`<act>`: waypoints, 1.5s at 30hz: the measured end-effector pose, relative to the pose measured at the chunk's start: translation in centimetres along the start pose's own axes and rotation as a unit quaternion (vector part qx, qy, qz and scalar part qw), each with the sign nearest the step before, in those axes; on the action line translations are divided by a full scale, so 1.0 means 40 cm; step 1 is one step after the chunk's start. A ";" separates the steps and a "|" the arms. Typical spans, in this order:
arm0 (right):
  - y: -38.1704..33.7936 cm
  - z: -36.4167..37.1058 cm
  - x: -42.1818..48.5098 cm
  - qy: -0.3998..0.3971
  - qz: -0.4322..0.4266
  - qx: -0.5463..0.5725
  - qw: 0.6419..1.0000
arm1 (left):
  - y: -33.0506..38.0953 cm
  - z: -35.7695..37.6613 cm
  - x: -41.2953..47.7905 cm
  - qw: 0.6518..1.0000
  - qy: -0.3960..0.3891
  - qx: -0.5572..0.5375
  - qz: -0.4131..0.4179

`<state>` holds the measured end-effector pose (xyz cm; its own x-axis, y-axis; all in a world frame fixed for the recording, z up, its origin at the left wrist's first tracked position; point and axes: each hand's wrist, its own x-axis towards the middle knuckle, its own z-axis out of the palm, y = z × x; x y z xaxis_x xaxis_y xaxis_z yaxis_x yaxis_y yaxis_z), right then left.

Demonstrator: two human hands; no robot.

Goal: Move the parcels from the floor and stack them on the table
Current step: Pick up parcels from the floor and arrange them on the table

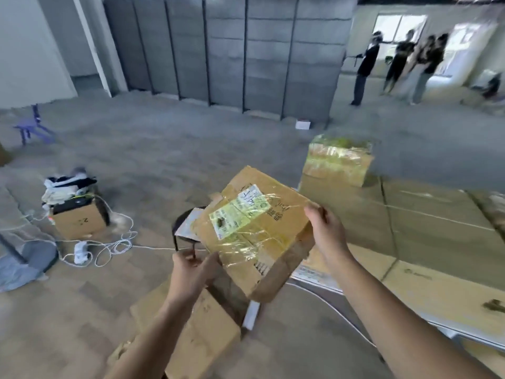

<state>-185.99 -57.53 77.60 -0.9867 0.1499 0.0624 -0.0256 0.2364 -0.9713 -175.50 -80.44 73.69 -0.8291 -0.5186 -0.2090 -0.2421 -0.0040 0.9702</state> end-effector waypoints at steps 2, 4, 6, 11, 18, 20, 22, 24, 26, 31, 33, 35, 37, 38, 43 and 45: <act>-0.017 -0.134 0.064 0.031 -0.002 0.008 0.999 | 0.062 0.112 0.005 0.997 -0.011 0.047 0.054; -0.027 -0.246 0.117 0.057 0.005 0.003 0.998 | 0.127 0.210 0.014 0.994 -0.038 0.067 0.075; -0.025 -0.330 0.163 0.079 0.013 0.006 0.997 | 0.176 0.292 0.038 0.988 -0.082 0.097 0.093; -0.004 -0.422 0.304 0.102 0.046 0.019 0.994 | 0.261 0.489 0.133 0.969 -0.191 0.138 0.077; 0.029 -0.414 0.592 0.112 0.177 0.019 0.978 | 0.302 0.713 0.338 0.959 -0.215 0.165 0.086; 0.035 -0.380 0.666 0.095 0.176 -0.009 0.980 | 0.308 0.747 0.422 0.962 -0.208 0.162 0.071; 0.038 -0.348 0.733 0.074 0.163 -0.040 0.983 | 0.319 0.772 0.505 0.960 -0.216 0.169 0.051; 0.056 -0.327 0.788 0.066 0.180 -0.064 0.979 | 0.331 0.796 0.576 0.955 -0.238 0.176 0.030; 0.087 -0.323 0.828 0.076 0.197 -0.079 0.974 | 0.343 0.819 0.635 0.952 -0.252 0.169 0.027; 0.125 -0.317 0.859 0.062 0.248 -0.144 0.956 | 0.346 0.874 0.705 0.934 -0.309 0.181 0.017; 0.130 -0.319 0.874 0.049 0.232 -0.193 0.952 | 0.344 0.890 0.722 0.931 -0.311 0.186 0.038; 0.128 -0.320 0.884 0.041 0.220 -0.223 0.949 | 0.348 0.898 0.730 0.934 -0.305 0.179 0.052; 0.128 -0.326 0.890 0.022 0.202 -0.240 0.949 | 0.346 0.905 0.732 0.936 -0.300 0.180 0.050; 0.126 -0.326 0.889 0.012 0.200 -0.250 0.947 | 0.341 0.910 0.731 0.936 -0.298 0.184 0.045; 0.137 -0.339 0.890 -0.004 0.191 -0.287 0.939 | 0.332 0.933 0.731 0.940 -0.286 0.186 0.027; 0.136 -0.346 0.889 -0.013 0.194 -0.278 0.941 | 0.329 0.939 0.740 0.940 -0.290 0.176 0.018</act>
<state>-219.01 -37.65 77.72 -0.9084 0.3059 -0.2852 0.4178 0.6353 -0.6495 -222.17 -63.73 75.67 -0.9508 0.0414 -0.3072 -0.2754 0.3417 0.8986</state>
